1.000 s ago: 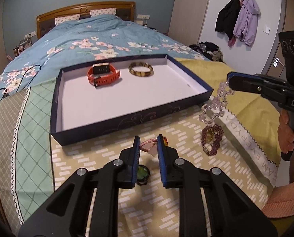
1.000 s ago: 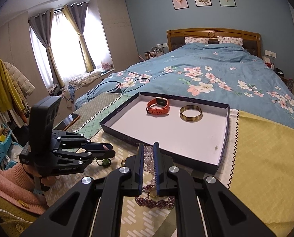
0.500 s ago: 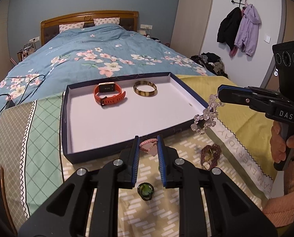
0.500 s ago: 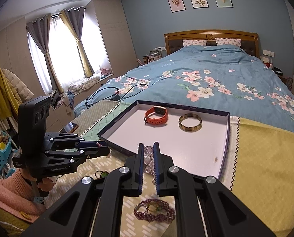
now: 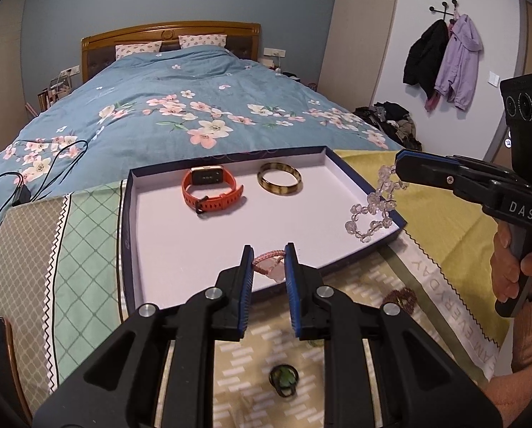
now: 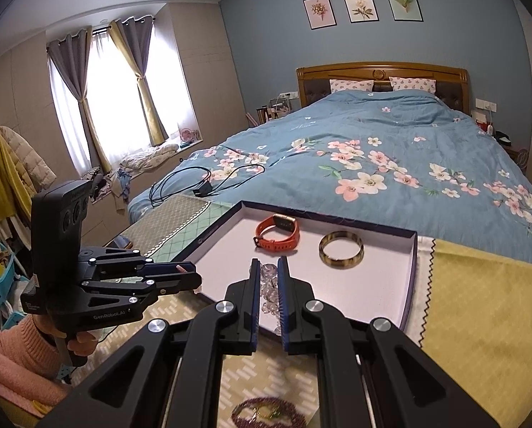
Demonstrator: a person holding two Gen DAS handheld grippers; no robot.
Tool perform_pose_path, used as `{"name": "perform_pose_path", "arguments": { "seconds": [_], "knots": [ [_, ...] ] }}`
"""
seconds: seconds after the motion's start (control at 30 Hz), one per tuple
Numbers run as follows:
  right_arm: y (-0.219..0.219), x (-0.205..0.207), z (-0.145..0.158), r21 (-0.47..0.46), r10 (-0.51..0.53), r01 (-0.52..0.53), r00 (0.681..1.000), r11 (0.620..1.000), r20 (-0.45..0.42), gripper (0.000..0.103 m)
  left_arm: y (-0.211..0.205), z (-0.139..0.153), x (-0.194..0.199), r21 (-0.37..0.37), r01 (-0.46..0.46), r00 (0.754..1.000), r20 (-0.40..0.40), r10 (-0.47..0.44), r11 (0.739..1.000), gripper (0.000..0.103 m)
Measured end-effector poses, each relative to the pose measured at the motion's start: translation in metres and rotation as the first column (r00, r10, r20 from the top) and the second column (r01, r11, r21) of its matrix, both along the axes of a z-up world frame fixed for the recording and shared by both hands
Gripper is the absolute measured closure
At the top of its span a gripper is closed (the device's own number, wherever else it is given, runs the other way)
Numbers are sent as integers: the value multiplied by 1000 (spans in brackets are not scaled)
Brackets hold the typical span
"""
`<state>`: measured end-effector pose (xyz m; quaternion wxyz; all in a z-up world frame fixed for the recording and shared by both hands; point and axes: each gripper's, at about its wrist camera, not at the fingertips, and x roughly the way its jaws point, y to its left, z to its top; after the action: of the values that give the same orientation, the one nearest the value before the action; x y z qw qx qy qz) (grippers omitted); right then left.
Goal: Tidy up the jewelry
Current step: 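Carry bead bracelet and pink ring into the box and open both grippers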
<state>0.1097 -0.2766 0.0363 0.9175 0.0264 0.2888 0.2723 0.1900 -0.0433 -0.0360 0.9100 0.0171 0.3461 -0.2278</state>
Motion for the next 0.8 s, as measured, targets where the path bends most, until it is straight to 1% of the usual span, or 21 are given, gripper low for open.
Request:
{"name": "perform_pose_path", "arguments": {
  "seconds": [0.23, 0.5, 0.8],
  "knots": [
    [2, 21, -3, -1, -16, 16, 1000, 1000, -9, 95, -1, -3, 16, 7, -19, 1000, -3, 19, 1000, 85],
    [7, 38, -9, 4, -27, 27, 999, 1000, -28, 95, 0, -10, 39, 6, -45, 999, -31, 45, 999, 85],
    [12, 55, -18, 3, -33, 34, 998, 999, -58, 95, -2, -19, 59, 23, -62, 997, -52, 63, 998, 85]
  ]
}}
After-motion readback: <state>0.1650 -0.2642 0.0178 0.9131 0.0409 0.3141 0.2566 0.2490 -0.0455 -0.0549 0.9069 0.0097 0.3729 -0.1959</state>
